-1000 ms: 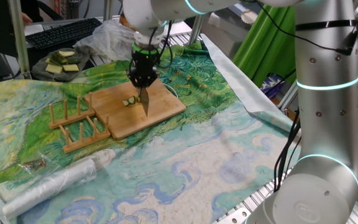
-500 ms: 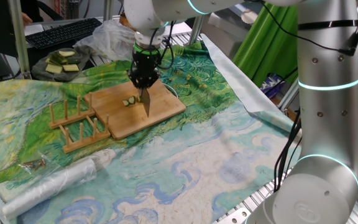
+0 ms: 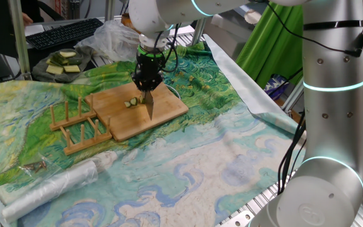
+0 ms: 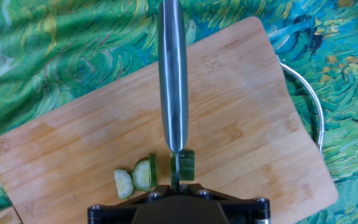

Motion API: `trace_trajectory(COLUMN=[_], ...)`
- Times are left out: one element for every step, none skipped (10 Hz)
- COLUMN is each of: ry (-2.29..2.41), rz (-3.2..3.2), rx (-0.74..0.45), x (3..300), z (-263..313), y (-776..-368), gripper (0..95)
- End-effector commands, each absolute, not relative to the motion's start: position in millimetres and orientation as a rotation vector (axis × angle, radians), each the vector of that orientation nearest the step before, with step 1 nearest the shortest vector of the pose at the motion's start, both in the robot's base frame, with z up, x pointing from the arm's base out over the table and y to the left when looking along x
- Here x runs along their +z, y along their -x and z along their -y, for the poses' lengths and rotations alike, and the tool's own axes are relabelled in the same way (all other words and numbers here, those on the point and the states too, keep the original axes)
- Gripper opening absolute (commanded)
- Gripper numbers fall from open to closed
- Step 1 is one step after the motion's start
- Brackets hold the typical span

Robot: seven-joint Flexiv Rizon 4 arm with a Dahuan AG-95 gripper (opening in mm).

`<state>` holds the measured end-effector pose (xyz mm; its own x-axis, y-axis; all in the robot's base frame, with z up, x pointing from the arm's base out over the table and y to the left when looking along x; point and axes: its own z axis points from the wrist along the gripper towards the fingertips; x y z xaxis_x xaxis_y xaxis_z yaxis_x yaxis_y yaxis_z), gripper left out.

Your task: Chop the cucumber into shreds

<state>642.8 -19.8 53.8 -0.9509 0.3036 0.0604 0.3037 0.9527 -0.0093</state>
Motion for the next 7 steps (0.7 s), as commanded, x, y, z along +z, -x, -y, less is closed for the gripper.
trace_trajectory(ry=[0.48,0.481,0.487,0.502,0.508,0.51,0.512], rz=[3.061,3.073,3.074,3.067,3.063,3.062,3.062], rx=[-0.029,-0.035,-0.037,-0.048,-0.05,-0.05,-0.051], x=[34,22,20,21,22,21,20], z=[20,20,20,19,18,18,18], y=[-643,-642,-642,-643,-643,-643,-643], gripper=[0.0,0.0,0.0,0.0,0.0,0.0,0.0])
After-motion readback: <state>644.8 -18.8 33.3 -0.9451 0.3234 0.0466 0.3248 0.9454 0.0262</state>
